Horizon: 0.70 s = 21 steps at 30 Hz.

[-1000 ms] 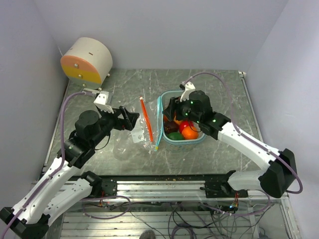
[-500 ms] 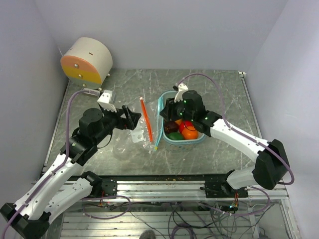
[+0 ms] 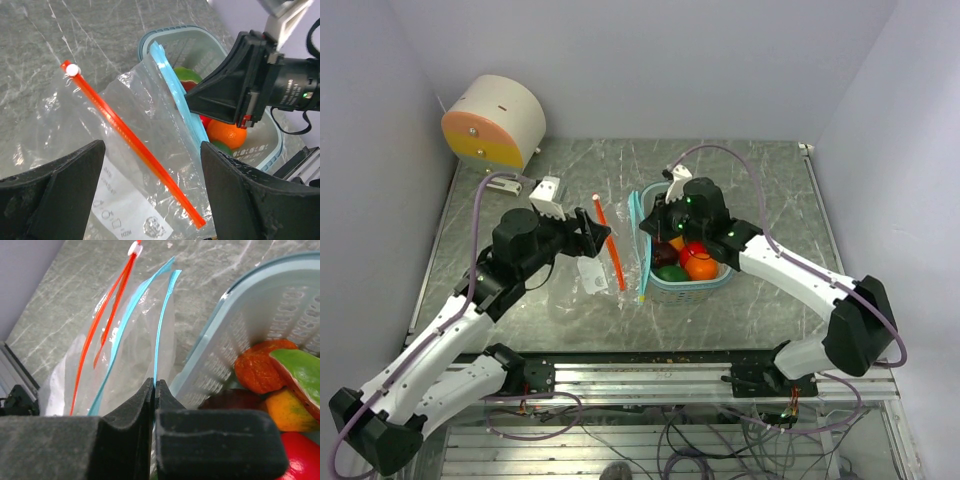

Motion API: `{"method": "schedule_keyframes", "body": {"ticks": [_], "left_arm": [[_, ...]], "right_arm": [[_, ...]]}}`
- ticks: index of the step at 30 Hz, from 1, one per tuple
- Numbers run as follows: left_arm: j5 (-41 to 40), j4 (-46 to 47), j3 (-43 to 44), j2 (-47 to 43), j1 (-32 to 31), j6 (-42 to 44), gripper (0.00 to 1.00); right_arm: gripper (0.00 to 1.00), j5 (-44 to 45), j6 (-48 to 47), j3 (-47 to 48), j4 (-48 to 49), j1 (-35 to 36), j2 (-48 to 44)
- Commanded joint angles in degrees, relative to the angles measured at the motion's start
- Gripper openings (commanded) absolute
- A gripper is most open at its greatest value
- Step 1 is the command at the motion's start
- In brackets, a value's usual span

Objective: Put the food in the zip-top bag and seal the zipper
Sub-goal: Pick up the zipper food storage bag at the center of the board.

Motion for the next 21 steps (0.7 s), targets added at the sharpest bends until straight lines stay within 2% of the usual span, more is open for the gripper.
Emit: {"method": "schedule_keyframes", "body": {"ticks": [1,4,9,13,21], "left_arm": [[3.16,2.45,3.68,2.26,0.56,-0.73,0.86],[4.01,2.13,5.74,4.17,0.56,-0.97,0.84],[7.42,2.09,9.53,7.13,0.56,-0.92,0.91],[8.89,-0.04,11.64,9.55,0.49,-0.6,0.84],[2.45,-2.61,8.14,9.71,-0.5,-1.31,0.87]], "right_arm": [[0.0,-2.42,0.44,3.16,0.54,0.41,-3.15],[0.0,-2.07,0.42,4.28,-0.32,0.68,-4.21],[0.0,-0.51,-0.08,6.79,-1.1,1.19,-4.02],[0.0,0.47,0.34,8.38,-0.36,1.57,-3.05],[0.0,4.76,1.19,10.46,0.36,3.14,-2.48]]}}
